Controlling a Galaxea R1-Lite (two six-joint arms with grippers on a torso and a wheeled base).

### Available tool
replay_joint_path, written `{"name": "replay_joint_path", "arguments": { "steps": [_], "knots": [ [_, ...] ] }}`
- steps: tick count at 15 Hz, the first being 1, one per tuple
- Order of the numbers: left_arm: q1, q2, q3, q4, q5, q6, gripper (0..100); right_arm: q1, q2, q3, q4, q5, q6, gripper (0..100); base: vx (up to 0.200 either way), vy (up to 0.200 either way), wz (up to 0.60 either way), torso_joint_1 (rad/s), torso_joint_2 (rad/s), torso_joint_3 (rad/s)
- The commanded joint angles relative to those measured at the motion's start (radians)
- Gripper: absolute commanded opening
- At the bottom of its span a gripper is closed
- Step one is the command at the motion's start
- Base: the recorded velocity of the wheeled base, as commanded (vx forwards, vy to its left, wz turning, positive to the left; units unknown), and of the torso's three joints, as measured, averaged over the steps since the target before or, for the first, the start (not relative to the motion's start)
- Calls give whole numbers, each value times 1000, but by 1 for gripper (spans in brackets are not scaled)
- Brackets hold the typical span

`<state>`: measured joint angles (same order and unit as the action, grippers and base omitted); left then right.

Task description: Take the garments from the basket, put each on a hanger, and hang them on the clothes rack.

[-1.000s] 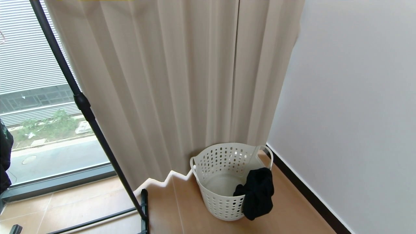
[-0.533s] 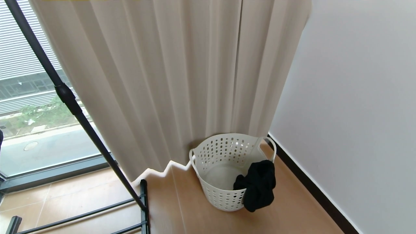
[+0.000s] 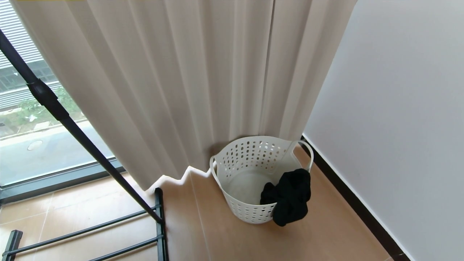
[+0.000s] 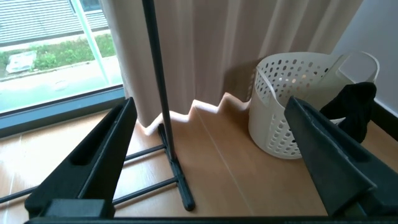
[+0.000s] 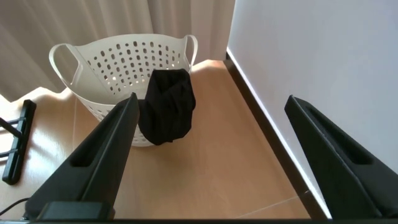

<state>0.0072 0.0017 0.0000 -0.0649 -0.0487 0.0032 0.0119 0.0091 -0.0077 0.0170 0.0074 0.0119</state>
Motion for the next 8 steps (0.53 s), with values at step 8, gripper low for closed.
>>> {"name": "replay_joint_path", "arguments": {
  "steps": [8],
  "knots": [
    [0, 0, 0, 0, 0, 0, 100, 0, 2, 0, 0, 0, -1, 100, 0, 0, 0, 4, 2, -199]
  ]
}}
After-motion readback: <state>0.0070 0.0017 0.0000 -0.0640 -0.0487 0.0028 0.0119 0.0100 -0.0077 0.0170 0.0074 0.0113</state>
